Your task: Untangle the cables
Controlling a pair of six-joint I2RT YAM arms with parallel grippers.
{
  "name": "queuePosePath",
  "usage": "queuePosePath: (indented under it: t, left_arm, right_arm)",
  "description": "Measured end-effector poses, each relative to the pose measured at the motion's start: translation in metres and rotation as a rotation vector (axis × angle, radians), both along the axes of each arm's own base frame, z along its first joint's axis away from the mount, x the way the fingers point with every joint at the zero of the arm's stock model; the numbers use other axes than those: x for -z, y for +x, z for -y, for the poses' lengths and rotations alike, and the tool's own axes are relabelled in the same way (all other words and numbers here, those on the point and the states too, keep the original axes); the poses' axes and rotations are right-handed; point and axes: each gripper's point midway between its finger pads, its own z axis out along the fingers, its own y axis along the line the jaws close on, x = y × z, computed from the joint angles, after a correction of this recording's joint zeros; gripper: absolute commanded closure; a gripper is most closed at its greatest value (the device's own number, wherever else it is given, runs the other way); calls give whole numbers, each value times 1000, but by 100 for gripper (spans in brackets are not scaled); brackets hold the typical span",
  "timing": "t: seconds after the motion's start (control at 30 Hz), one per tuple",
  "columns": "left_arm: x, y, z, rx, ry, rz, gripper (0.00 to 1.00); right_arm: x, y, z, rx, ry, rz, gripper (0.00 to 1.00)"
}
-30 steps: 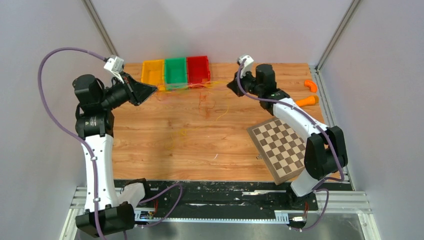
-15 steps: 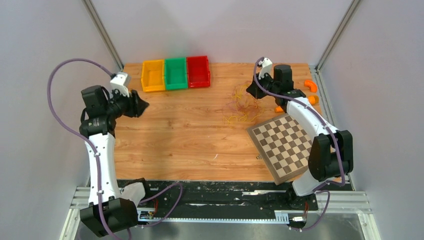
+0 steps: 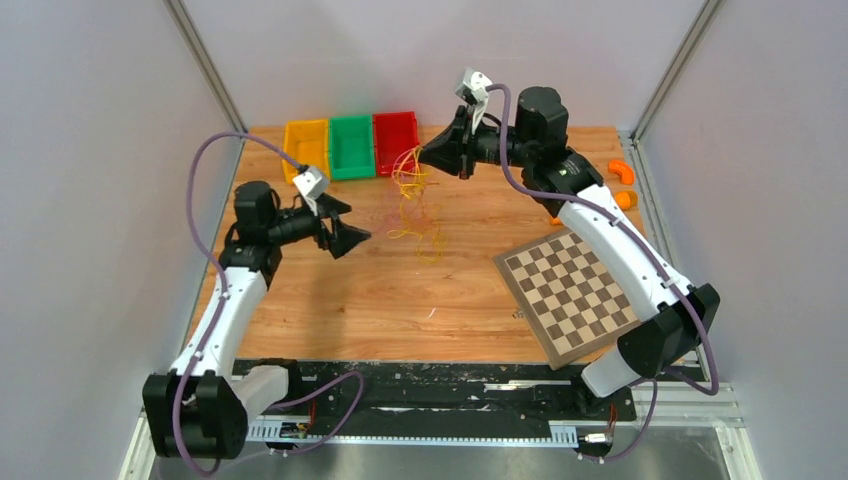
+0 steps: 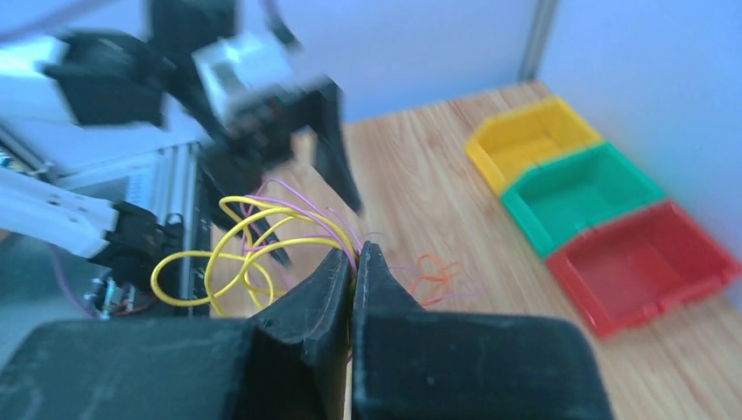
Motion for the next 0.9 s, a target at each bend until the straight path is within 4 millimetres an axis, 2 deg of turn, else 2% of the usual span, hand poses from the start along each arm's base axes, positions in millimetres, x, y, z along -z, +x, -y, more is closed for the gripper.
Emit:
queuePosePath:
  t: [0.13, 0.17, 0.2, 0.23, 0.27, 0.3, 0.33, 0.4, 0.5, 0.6, 0.73, 0.9]
  left_arm:
    - [10, 9, 45, 103, -13, 33, 1]
    - [11, 13, 56, 113, -17, 46, 4]
    - [12, 17, 62, 116, -20, 53, 18]
    - [13, 21, 70, 118, -24, 61, 26]
    - [16, 24, 72, 110, -26, 52, 43]
    - [20, 28, 72, 102, -22, 46, 53]
    - [24, 31, 68, 85, -21, 32, 79]
    - [32, 35, 52, 45, -21, 7, 98]
    - [62, 29, 8, -58, 0, -35, 100]
    - [95, 7, -33, -151, 50, -87, 100]
    - [107, -16, -56, -179, 135, -68, 100]
    - [128, -33, -82, -239, 204, -127, 100]
  right_arm:
    - [-40, -31, -19, -99, 60, 48, 100]
    - [-49, -36, -23, -118, 74, 53, 100]
    - [-56, -39, -26, -129, 85, 53, 100]
    - [-63, -41, -28, -137, 97, 51, 100]
    - [-69, -42, -30, -141, 108, 50, 100]
    - [-75, -42, -31, -141, 119, 51, 100]
    - [-81, -41, -30, -133, 128, 52, 100]
    - [-89, -35, -25, -100, 142, 57, 100]
    - [-102, -20, -13, -24, 163, 75, 100]
    - [-105, -4, -1, 56, 168, 78, 100]
    - [-102, 11, 8, 128, 164, 61, 100]
    - [-124, 34, 36, 249, 199, 98, 100]
